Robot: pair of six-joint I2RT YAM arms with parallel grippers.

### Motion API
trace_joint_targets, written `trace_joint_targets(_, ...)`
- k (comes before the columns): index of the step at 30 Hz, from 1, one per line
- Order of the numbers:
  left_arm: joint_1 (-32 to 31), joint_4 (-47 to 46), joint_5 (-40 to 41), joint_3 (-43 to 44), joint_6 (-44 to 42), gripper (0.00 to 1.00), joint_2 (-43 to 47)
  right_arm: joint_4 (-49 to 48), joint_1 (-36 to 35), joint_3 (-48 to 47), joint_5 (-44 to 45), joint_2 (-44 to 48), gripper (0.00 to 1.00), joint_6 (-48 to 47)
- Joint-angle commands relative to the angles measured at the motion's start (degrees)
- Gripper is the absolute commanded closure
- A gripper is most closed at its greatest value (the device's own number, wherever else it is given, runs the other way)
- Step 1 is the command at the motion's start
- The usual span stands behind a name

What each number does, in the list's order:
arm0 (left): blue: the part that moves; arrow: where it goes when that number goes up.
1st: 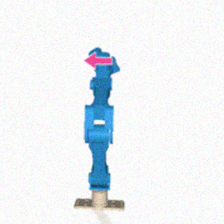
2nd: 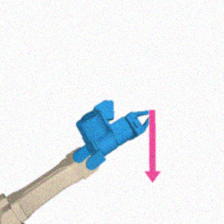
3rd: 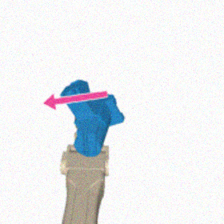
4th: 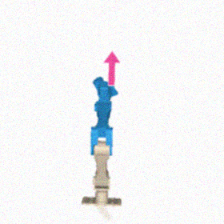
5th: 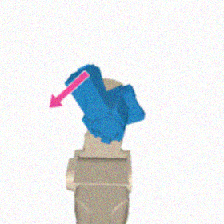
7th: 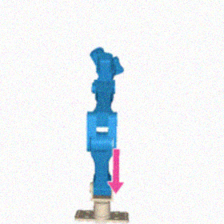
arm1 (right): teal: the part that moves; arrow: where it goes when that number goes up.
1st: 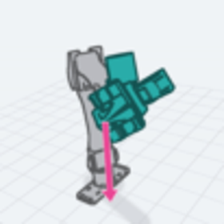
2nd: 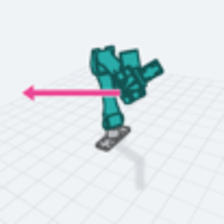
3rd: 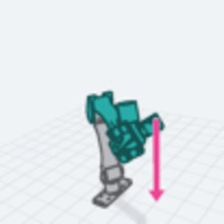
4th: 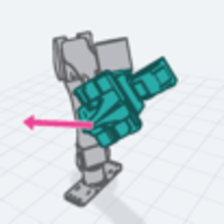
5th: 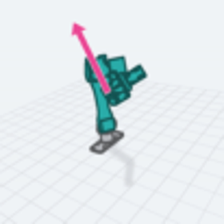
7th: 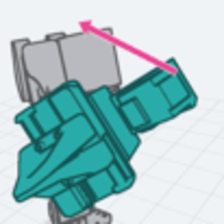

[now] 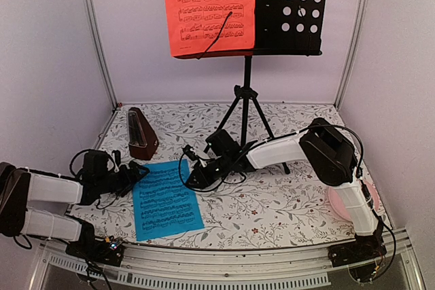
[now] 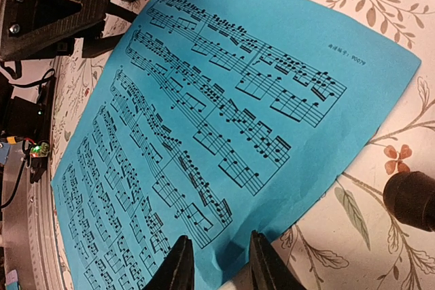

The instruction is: Set up the instrument practice props

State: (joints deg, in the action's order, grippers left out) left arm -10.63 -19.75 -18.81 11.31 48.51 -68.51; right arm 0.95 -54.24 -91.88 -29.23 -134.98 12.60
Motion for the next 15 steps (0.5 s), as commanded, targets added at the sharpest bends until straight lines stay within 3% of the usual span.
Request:
trace_joint_targets(1,0.73,-6.79,-1.88,-0.15,-1.01,0.08,0.55,5.60,-0.71,1.78,2.09,-3.87,0.70,-0.47)
trace_joint_targets(10,4.07,-17.41,-7.23,2.52,-0.49,0.07,-4.22,6.04,-0.72,2.14,2.43,-3.57,0.70,-1.05)
trace_joint_targets(15,4.20,-16.97,-10.67,0.88,-0.23,0.10,-4.61,5.82,-0.71,1.89,2.38,-3.50,0.70,-0.97)
